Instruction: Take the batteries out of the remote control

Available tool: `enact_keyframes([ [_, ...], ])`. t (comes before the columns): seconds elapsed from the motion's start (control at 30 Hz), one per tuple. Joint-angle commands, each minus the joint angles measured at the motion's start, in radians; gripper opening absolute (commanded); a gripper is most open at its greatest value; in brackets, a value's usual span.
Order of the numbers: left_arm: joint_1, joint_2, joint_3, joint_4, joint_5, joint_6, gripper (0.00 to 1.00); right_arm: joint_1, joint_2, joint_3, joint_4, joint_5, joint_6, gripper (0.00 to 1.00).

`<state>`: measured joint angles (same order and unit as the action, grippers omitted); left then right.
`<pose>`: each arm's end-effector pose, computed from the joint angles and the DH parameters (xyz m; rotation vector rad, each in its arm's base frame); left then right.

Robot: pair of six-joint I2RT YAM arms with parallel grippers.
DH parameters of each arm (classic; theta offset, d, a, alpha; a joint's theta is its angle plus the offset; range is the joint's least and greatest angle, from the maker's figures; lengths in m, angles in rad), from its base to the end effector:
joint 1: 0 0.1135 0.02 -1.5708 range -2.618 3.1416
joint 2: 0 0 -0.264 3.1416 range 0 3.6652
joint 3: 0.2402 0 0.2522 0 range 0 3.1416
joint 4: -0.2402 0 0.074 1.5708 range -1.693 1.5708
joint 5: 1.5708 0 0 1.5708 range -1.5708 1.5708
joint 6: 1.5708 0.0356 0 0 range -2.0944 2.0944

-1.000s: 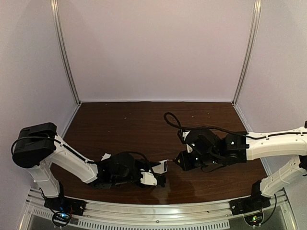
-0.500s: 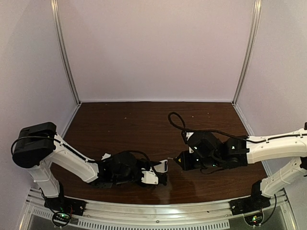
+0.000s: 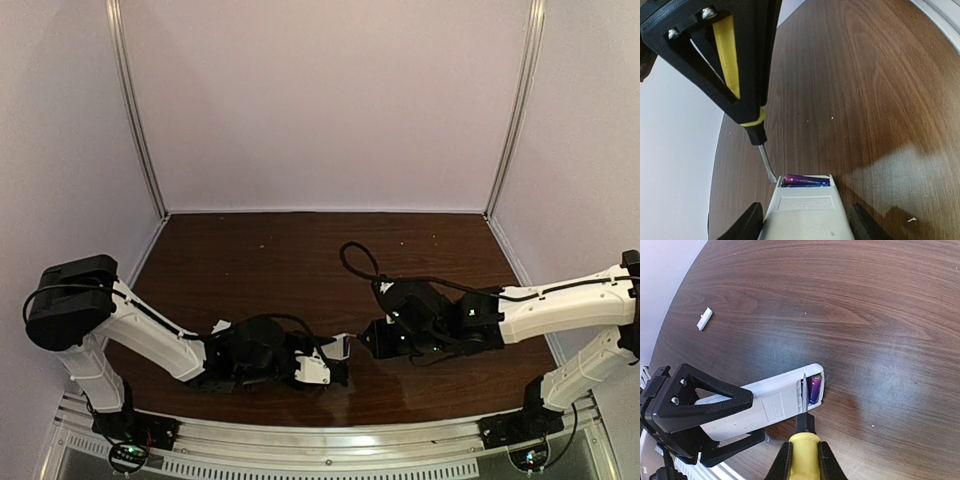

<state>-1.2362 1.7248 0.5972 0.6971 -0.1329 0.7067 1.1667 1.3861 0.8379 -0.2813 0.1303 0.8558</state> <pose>0.1092 -0.2998 0.1332 1.6044 1.1995 -0.2072 0.1166 0.2608 0.2159 -0.3298 2.5206 0.7489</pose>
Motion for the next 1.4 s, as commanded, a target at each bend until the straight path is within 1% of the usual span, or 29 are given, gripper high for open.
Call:
enact_keyframes([
  [0.0, 0.004, 0.008, 0.013, -0.041, -0.011, -0.018, 0.00, 0.005, 0.014, 0.013, 0.003, 0.004, 0.011, 0.00],
  [0.27, 0.004, 0.010, 0.019, -0.036, -0.030, -0.027, 0.00, 0.008, 0.036, 0.022, -0.027, 0.014, 0.020, 0.00],
  [0.5, 0.004, 0.022, 0.027, -0.042, -0.041, -0.029, 0.00, 0.011, 0.071, 0.033, -0.013, 0.018, 0.020, 0.00],
  [0.77, 0.004, 0.022, 0.028, -0.044, -0.039, -0.029, 0.00, 0.013, 0.061, 0.037, -0.008, 0.038, 0.016, 0.00],
  [1.37, 0.004, 0.022, 0.032, -0.050, -0.039, -0.030, 0.00, 0.012, 0.102, 0.067, 0.005, 0.070, -0.004, 0.00],
])
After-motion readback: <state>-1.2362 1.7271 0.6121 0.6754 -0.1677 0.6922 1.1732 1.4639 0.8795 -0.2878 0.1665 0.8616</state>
